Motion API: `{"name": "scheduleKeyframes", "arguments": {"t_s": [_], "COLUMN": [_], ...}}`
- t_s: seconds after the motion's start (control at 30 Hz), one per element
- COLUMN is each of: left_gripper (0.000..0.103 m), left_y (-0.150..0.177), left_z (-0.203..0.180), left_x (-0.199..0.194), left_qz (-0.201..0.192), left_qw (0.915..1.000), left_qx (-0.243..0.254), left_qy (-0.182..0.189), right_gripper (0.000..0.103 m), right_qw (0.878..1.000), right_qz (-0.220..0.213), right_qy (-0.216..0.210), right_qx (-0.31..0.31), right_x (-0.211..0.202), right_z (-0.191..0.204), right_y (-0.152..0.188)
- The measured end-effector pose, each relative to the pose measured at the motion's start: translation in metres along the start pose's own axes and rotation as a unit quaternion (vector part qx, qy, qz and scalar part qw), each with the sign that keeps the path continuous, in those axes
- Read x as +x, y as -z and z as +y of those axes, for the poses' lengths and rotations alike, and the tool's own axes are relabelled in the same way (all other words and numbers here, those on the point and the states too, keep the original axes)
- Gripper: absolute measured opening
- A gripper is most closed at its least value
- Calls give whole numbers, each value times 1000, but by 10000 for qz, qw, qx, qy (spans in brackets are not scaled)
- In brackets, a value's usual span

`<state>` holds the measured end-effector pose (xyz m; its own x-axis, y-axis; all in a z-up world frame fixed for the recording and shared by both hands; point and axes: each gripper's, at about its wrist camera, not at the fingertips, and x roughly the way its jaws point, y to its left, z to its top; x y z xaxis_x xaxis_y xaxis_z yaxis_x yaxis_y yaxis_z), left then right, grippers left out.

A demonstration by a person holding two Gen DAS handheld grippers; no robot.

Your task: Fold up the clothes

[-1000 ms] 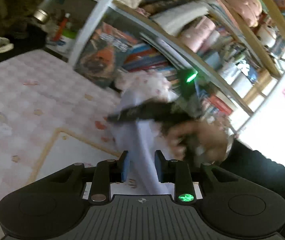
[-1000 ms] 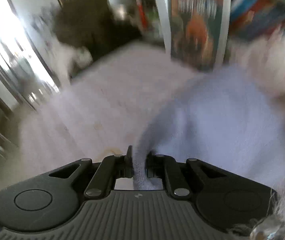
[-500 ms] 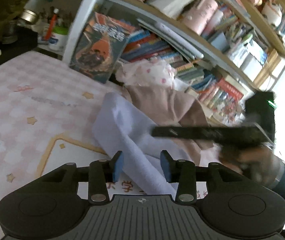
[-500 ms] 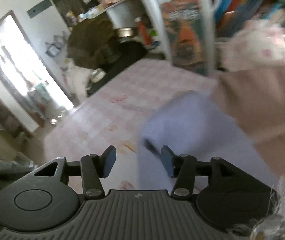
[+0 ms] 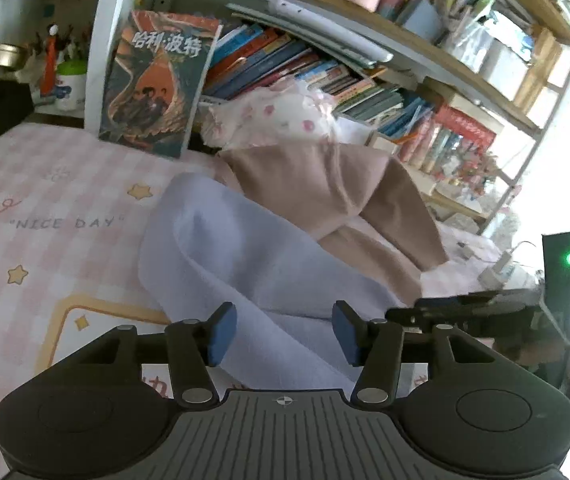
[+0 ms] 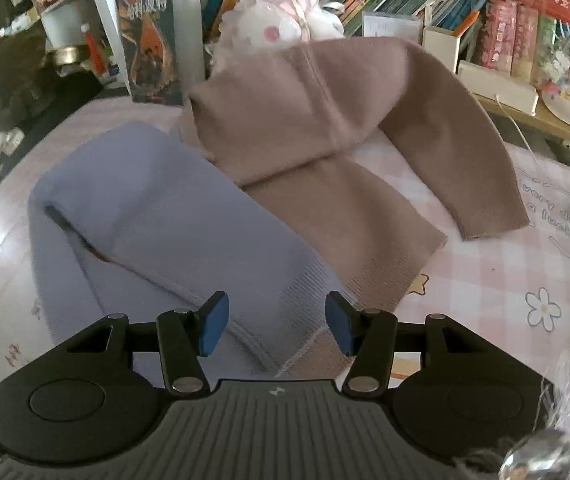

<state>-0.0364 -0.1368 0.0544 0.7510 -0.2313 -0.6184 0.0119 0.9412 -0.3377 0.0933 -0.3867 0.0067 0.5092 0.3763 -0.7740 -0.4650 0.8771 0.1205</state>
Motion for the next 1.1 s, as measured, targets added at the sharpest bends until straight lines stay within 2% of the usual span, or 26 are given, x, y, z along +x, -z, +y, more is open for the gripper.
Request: {"name": "scheduleKeyframes", "arguments": {"t_s": [0.07, 0.2, 0.3, 0.33, 0.37, 0.53, 0.57, 0.63, 0.7, 0.73, 0.77, 0.87, 1.0, 1.1], "left_gripper": [53, 58, 59, 59, 59, 61, 65, 66, 63, 51, 30, 11, 12, 20], "left_y": [-2, -4, -4, -3, -2, 3, 3, 4, 4, 4, 4, 3, 5, 7], "left_z": [1, 7, 15, 19, 22, 34, 36, 42, 50, 54, 58, 77, 100, 106], "left_x": [2, 6, 12, 15, 18, 41, 45, 47, 46, 45, 45, 42, 28, 11], "left_qz": [6, 60, 188, 245, 303, 642, 690, 689, 654, 637, 619, 760, 882, 903], "left_qw": [9999, 9990, 9988, 9988, 9986, 9970, 9967, 9967, 9969, 9970, 9970, 9949, 9911, 9860], "left_qx": [0, 165, 103, 51, 0, 32, 38, 115, 218, 270, 321, 589, 962, 1363], "left_qy": [-157, -404, -436, -429, -423, -429, -422, -410, -377, -360, -343, -294, -275, -327], "right_gripper": [51, 51, 43, 37, 26, 11, 9, 9, 8, 8, 7, 6, 6, 13], "right_qw": [9999, 9996, 9991, 9992, 9993, 9989, 9987, 9981, 9971, 9964, 9955, 9910, 9843, 9825], "right_qz": [36, 243, 395, 380, 365, 472, 509, 609, 738, 806, 879, 1120, 1280, 1358], "right_qy": [104, 49, 18, 23, 29, -29, -40, -81, -186, -264, -361, -734, -1193, -1153], "right_qx": [-17, 136, 160, 75, -10, -2, 16, 50, 44, 31, 12, 60, 248, 538], "right_x": [3, 12, 17, 15, 14, 5, 2, -4, -13, -18, -23, -36, -53, -58], "right_z": [-2, -7, -5, -2, 1, 14, 19, 33, 52, 64, 76, 110, 140, 144], "right_y": [1, 2, 10, 12, 14, 23, 27, 36, 48, 56, 64, 82, 88, 85]}}
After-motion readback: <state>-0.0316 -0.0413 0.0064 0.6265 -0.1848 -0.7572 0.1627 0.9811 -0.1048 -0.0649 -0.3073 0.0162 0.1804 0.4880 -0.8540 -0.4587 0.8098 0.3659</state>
